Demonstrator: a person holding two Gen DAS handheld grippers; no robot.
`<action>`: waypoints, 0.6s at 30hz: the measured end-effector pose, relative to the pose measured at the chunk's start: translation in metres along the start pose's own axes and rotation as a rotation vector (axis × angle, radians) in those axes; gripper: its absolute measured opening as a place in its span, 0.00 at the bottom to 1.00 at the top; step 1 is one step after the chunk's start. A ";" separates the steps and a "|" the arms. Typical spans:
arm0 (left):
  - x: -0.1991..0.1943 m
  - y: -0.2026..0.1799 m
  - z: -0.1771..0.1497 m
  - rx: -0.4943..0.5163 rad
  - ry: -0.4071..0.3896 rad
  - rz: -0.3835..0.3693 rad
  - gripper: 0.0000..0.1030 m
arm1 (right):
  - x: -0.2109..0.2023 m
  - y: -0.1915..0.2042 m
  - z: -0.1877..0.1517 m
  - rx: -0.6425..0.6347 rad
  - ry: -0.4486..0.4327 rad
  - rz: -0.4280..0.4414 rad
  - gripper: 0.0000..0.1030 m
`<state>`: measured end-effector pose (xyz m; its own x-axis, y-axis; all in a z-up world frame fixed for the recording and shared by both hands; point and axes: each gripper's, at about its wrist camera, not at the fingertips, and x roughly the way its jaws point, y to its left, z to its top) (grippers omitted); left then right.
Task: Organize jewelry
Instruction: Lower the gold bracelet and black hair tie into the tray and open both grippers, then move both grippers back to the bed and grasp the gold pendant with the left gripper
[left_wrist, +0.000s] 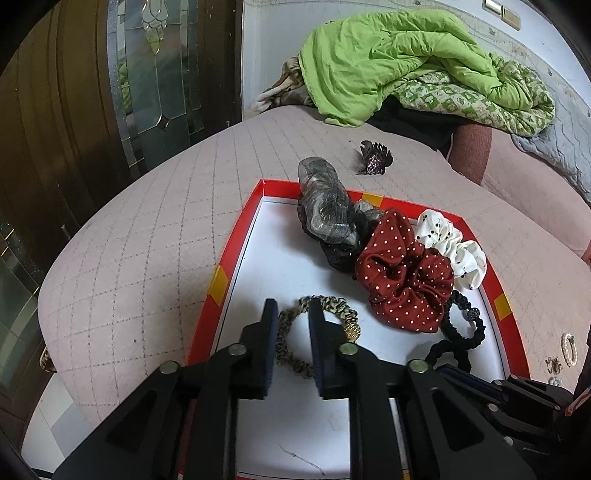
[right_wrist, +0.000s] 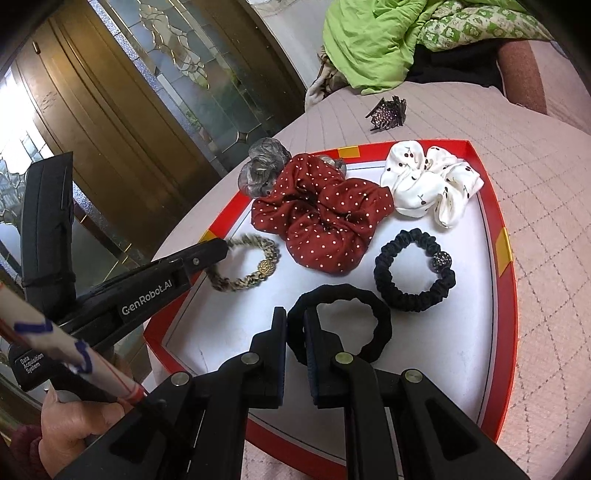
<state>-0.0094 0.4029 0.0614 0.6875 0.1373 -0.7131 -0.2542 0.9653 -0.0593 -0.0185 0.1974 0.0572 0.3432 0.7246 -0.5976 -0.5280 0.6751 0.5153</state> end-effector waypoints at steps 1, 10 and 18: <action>-0.001 0.000 0.000 -0.004 -0.004 -0.001 0.25 | -0.001 0.001 0.000 -0.005 -0.003 0.001 0.12; -0.010 -0.005 0.003 -0.010 -0.042 -0.005 0.30 | -0.017 -0.001 0.005 -0.002 -0.048 0.022 0.12; -0.022 -0.012 0.004 0.000 -0.084 0.001 0.32 | -0.036 -0.003 0.007 0.019 -0.096 0.060 0.12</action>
<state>-0.0192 0.3893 0.0806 0.7421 0.1567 -0.6518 -0.2550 0.9652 -0.0583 -0.0236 0.1703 0.0813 0.3847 0.7734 -0.5038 -0.5356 0.6316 0.5606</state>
